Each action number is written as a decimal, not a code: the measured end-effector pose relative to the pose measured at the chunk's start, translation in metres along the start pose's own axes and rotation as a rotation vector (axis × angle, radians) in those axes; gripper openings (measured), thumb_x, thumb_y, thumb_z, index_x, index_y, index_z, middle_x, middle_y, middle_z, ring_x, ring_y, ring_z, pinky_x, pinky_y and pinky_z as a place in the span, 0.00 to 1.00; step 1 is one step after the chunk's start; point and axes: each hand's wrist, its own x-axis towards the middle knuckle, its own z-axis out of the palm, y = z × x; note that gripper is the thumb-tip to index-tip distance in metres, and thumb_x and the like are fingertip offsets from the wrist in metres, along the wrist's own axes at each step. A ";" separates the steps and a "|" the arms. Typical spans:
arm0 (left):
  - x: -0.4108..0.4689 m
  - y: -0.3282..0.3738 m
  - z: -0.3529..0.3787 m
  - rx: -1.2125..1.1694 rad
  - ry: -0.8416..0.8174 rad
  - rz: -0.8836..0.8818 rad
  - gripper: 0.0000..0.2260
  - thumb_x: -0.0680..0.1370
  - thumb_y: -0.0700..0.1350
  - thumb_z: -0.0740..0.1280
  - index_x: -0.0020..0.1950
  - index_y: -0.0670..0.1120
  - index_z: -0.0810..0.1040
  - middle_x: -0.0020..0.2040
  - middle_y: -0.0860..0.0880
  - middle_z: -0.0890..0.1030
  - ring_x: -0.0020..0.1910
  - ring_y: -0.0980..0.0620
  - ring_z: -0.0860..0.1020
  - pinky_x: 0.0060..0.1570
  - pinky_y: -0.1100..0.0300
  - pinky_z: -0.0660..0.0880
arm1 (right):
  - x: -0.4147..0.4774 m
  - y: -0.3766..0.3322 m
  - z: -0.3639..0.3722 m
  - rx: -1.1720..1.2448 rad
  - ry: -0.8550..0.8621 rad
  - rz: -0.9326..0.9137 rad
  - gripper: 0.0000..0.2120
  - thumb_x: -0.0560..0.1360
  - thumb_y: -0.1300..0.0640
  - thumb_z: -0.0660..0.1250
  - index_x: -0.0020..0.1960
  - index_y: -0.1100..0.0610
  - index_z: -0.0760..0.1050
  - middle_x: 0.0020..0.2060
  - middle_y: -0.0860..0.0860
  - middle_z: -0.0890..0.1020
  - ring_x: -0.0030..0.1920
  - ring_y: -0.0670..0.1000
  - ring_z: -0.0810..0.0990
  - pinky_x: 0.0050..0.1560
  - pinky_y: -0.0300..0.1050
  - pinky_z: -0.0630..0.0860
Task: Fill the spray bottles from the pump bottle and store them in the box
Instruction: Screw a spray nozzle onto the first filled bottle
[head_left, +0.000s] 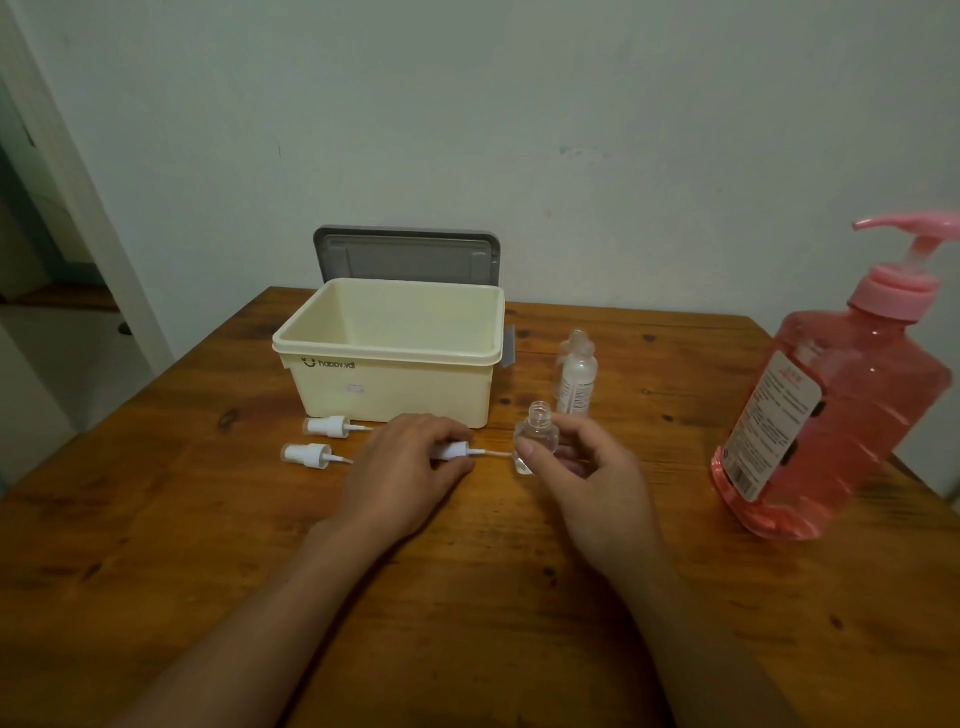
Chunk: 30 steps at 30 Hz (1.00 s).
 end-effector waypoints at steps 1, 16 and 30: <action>0.000 0.000 0.000 -0.006 0.002 0.001 0.14 0.77 0.53 0.68 0.62 0.56 0.78 0.59 0.57 0.79 0.57 0.58 0.72 0.57 0.62 0.68 | 0.000 0.000 0.000 0.002 0.002 -0.001 0.15 0.74 0.51 0.72 0.61 0.45 0.77 0.51 0.39 0.81 0.53 0.40 0.78 0.47 0.33 0.75; 0.000 -0.003 -0.001 -0.240 0.068 0.016 0.11 0.77 0.51 0.69 0.59 0.55 0.80 0.55 0.59 0.79 0.53 0.60 0.74 0.52 0.63 0.72 | 0.002 0.003 0.000 -0.010 0.014 0.005 0.13 0.74 0.51 0.72 0.58 0.43 0.77 0.51 0.38 0.81 0.53 0.39 0.78 0.49 0.36 0.74; -0.001 0.018 -0.026 -0.979 0.239 -0.124 0.13 0.71 0.44 0.74 0.53 0.50 0.77 0.50 0.53 0.82 0.48 0.62 0.80 0.44 0.69 0.77 | 0.006 0.012 -0.002 -0.108 0.078 0.031 0.17 0.74 0.49 0.71 0.62 0.44 0.76 0.54 0.39 0.79 0.53 0.38 0.75 0.46 0.35 0.71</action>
